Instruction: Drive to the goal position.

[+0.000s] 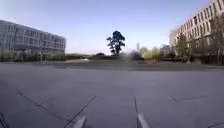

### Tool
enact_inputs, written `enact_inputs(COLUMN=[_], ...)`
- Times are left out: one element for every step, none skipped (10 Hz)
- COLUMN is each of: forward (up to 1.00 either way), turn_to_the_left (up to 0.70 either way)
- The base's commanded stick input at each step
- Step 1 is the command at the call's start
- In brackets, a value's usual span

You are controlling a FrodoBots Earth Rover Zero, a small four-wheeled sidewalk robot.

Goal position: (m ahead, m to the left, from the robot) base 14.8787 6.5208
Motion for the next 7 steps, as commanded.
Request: enact_inputs(forward=[0.00,0.00,0.00,0.00,0.00,0.00,0.00], turn_to_the_left=[0.45,0.45,0.45,0.45,0.45,0.45,0.44])
